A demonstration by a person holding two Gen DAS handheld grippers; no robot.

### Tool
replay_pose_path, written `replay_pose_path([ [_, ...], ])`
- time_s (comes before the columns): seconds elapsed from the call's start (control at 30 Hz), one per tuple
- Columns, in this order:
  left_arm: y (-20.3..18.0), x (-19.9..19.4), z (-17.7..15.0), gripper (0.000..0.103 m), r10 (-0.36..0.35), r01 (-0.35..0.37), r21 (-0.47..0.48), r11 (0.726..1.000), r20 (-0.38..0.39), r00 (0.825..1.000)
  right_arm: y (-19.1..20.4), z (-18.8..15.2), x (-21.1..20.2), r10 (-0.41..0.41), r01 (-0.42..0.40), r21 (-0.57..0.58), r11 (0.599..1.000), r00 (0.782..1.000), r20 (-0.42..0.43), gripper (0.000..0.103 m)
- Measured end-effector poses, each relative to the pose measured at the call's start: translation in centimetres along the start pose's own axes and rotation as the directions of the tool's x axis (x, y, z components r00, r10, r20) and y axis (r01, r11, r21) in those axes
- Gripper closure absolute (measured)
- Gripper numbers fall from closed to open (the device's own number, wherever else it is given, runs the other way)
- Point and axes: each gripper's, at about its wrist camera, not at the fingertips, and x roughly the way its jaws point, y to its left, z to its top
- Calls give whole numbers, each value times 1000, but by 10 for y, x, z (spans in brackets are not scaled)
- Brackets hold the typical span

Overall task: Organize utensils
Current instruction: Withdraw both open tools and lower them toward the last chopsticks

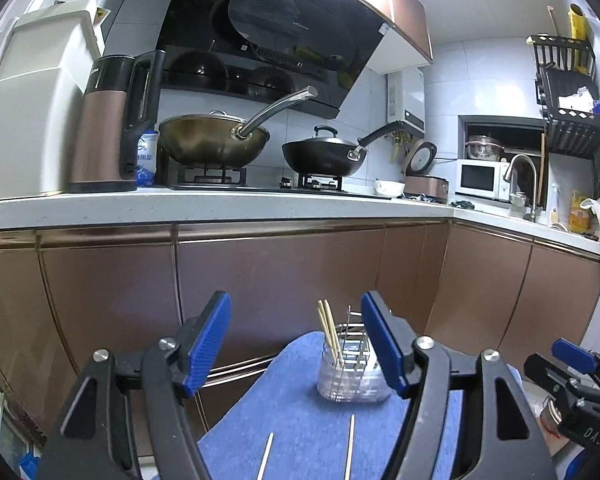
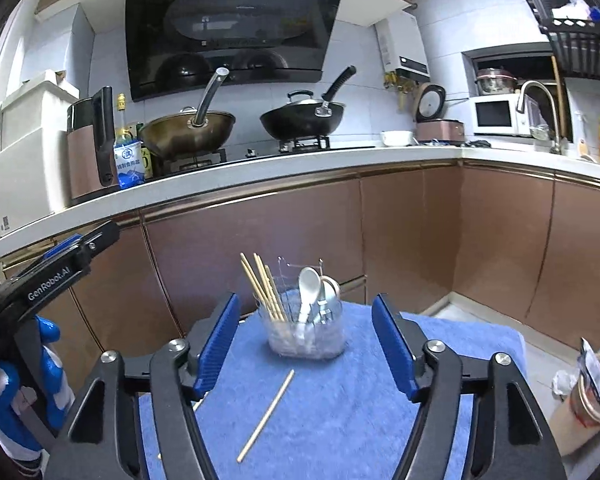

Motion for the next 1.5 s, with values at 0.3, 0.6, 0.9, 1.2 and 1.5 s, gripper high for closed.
replay_pose_path([
  [0.3, 9, -27, -8, 34, 6, -6, 35, 999, 1, 1000, -4, -16, -27, -56, 56, 30, 998, 998, 5, 15],
  [0.6, 21, -46, -8, 33, 31, -32, 39, 999, 19, 999, -1, -25, -47, -80, 79, 35, 996, 996, 27, 0],
  [0.9, 38, -73, -2, 34, 61, -66, 46, 997, 107, 992, -1, -25, -78, -108, 103, 53, 993, 988, 107, 0],
  [1.2, 51, -89, 0, 34, 8, -14, 74, 997, 87, 996, -7, -21, -108, -143, 124, 103, 987, 970, 197, 0],
  [1.5, 66, -106, 6, 34, 6, -10, 40, 999, 92, 996, -1, -15, -123, -135, 119, 90, 989, 969, 208, 0],
])
